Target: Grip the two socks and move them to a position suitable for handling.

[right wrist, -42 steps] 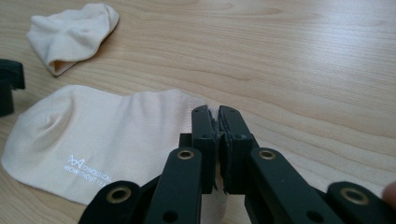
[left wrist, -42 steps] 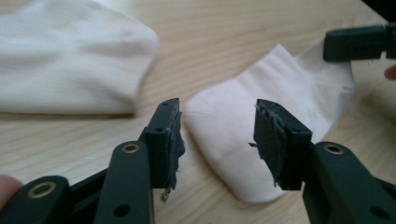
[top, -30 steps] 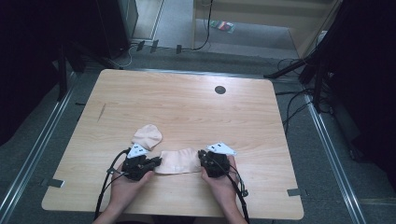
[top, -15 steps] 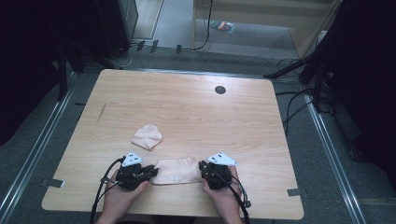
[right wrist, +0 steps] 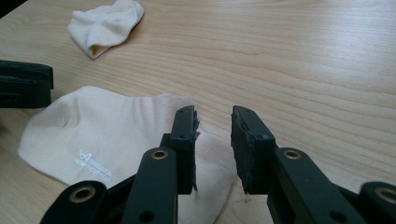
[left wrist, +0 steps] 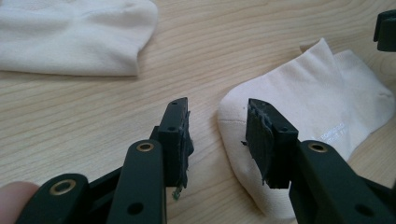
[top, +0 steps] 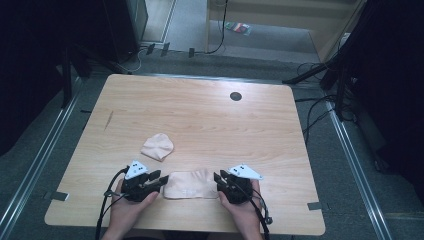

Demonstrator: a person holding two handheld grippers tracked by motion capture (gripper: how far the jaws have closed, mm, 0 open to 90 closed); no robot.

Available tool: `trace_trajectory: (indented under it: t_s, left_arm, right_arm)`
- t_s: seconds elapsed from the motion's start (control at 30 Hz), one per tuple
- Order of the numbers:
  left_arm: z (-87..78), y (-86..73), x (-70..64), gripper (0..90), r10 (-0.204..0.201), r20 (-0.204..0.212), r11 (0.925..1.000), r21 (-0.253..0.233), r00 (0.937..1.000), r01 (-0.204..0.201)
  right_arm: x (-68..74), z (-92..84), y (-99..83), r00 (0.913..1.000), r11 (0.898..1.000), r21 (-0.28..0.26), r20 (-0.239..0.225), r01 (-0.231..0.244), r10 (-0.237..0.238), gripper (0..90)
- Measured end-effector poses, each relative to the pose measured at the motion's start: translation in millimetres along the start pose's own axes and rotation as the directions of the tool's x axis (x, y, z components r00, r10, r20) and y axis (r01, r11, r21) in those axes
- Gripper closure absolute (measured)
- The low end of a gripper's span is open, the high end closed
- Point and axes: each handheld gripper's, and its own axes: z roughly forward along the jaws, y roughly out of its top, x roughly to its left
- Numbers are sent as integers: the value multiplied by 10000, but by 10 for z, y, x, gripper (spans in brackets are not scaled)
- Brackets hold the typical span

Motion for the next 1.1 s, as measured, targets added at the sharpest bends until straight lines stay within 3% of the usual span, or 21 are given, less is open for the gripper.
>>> trace_trajectory:
  t_s: [0.1, 0.43, 0.53, 0.6, 0.67, 0.77, 0.87, 0.97, 1.1]
  left_arm:
    - [23, -12, -40, 600, 180, 63, 9998, 93, 9998, -180]
    - [105, -37, -176, 582, 793, 143, 9965, 270, 9967, -797]
    - [128, -43, -217, 580, 1199, -439, 9921, 419, 9918, -1181]
    - [128, -43, -225, 585, 1485, -914, 9880, 554, 9847, -1439]
    - [128, -47, -223, 582, 1577, -1117, 9864, 654, 9812, -1511]
    - [128, -44, -212, 574, 1467, -1173, 9880, 659, 9822, -1397]
    - [118, -39, -182, 528, 1207, -972, 9918, 539, 9879, -1159]
    - [61, -15, -69, 480, 402, -301, 9992, 89, 9987, -399]
    - [-46, 30, 94, 456, -334, -207, 9985, -437, 9992, 325]
  right_arm:
    - [26, 45, -23, 9997, 9992, 319, -53, 238, -236, 697]
    - [113, 177, -131, 9932, 9897, 1139, 669, 868, -949, 756]
    - [134, 175, -137, 9907, 9890, 1173, 906, 903, -1012, 797]
    - [126, 173, -133, 9901, 9884, 1209, 947, 917, -1034, 812]
    - [110, 167, -127, 9916, 9891, 1252, 935, 771, -891, 818]
    - [91, 162, -122, 9913, 9890, 1260, 961, 775, -899, 809]
    - [79, 150, -113, 9938, 9897, 1262, 799, 674, -779, 742]
    - [65, 100, -80, 9972, 9951, 797, 417, 589, -624, 697]
    - [50, 16, 11, 9993, 9993, 80, 99, 366, -367, 662]
